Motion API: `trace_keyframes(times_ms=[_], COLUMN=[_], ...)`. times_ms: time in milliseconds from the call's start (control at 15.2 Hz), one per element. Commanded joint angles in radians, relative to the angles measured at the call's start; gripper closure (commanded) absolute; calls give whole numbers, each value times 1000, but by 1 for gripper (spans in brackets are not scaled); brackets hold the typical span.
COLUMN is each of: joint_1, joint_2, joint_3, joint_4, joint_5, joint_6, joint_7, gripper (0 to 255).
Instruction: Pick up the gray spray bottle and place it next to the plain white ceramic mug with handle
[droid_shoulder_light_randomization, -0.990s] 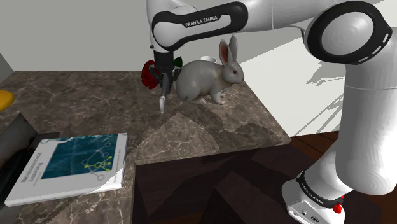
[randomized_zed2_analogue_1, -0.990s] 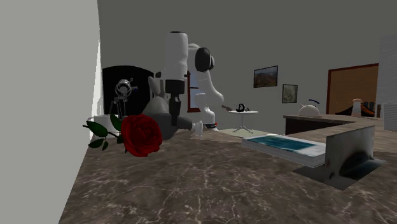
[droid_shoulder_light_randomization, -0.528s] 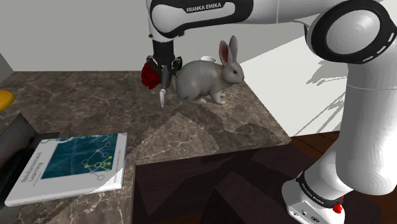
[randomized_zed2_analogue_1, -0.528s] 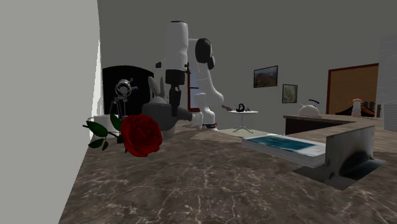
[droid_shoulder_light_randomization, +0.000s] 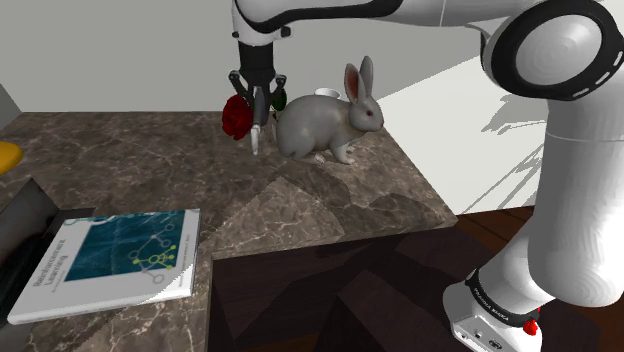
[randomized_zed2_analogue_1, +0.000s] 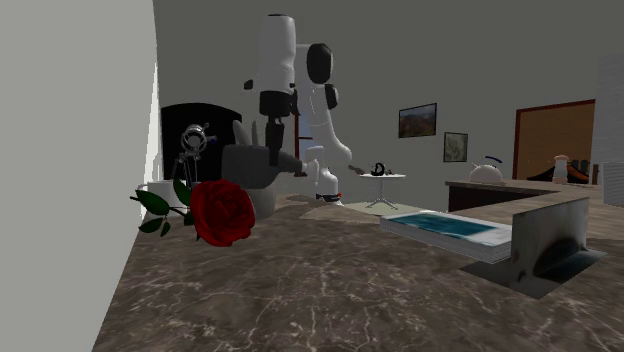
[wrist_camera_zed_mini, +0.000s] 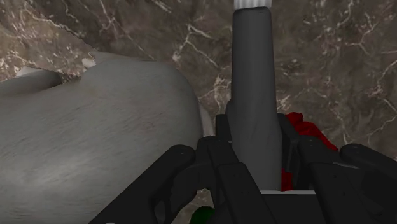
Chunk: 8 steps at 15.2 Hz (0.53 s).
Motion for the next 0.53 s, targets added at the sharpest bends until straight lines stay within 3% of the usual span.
trace_keyframes(times_ms=[0,462], joint_1=[4,20], joint_2=[4,22], joint_3=[0,0], joint_4=[34,159], joint_5=[0,-3], joint_6=[-31,-136], joint_7=[-3,-12], gripper=[255,255])
